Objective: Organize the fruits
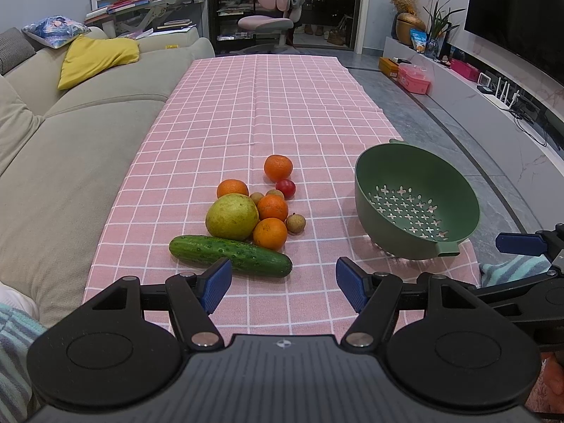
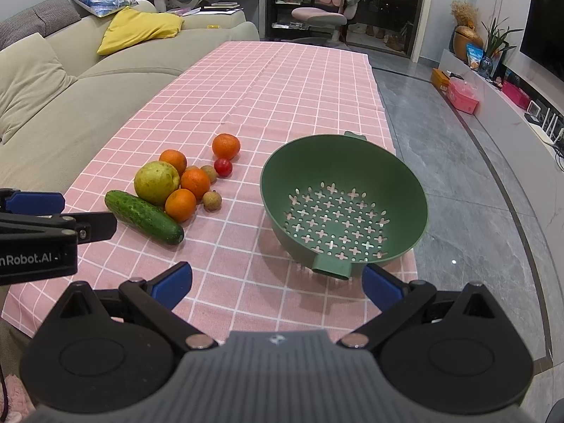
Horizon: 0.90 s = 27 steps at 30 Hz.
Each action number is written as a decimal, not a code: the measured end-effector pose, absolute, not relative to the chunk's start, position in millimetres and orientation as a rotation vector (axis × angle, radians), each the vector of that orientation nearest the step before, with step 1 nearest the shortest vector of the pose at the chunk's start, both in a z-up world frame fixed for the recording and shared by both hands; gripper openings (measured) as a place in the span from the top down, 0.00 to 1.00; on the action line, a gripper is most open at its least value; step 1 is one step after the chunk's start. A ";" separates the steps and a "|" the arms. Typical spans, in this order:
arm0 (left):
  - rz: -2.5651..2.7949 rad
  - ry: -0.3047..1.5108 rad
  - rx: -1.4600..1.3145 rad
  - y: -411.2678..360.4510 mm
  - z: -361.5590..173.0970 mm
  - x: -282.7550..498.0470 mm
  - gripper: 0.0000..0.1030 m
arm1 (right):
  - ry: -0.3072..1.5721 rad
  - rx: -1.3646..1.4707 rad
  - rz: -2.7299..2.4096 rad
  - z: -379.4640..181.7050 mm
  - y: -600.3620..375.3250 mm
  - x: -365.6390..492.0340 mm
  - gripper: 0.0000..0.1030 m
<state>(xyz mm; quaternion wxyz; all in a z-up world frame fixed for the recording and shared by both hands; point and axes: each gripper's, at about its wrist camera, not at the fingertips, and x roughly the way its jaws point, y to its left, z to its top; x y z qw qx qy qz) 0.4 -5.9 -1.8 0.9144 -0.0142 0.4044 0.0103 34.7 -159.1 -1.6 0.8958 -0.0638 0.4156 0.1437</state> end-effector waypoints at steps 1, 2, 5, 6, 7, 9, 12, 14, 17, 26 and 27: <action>0.021 0.833 -0.029 -6.1 -2.1 0.3 0.22 | 0.861 -0.132 0.298 -1.6 -159.1 34.7 0.04; 0.021 0.834 -0.030 -6.0 -2.0 0.3 0.23 | 0.862 -0.132 0.298 -1.7 -159.1 34.5 0.04; 0.022 0.834 -0.032 -5.7 -2.0 0.6 0.22 | 0.866 -0.132 0.297 -2.8 -159.5 33.6 0.04; 0.022 0.835 -0.033 -5.5 -2.1 1.1 0.23 | 0.866 -0.131 0.296 -3.1 -159.6 33.2 0.04; 0.021 0.835 -0.035 -5.7 -2.4 1.0 0.23 | 0.868 -0.130 0.296 -5.0 -159.9 33.8 0.04; 0.021 0.835 -0.032 -5.5 -2.2 1.1 0.23 | 0.870 -0.130 0.296 -5.9 -159.7 34.0 0.04; 0.020 0.838 -0.032 -5.3 -2.7 0.8 0.23 | 0.871 -0.130 0.296 -6.5 -159.5 33.7 0.04; 0.020 0.840 -0.036 -5.0 -2.7 0.4 0.23 | 0.872 -0.130 0.296 -6.9 -159.3 33.9 0.04; 0.011 0.846 -0.052 -3.0 -3.0 1.4 0.23 | 0.876 -0.129 0.301 -7.0 -158.5 35.9 0.04; 0.030 0.818 -0.092 12.6 -1.2 12.8 0.30 | 0.796 -0.090 0.412 -7.9 -153.1 45.2 0.09; 0.035 0.820 -0.099 15.8 -1.9 14.9 0.34 | 0.788 -0.100 0.423 -8.1 -150.2 46.9 0.10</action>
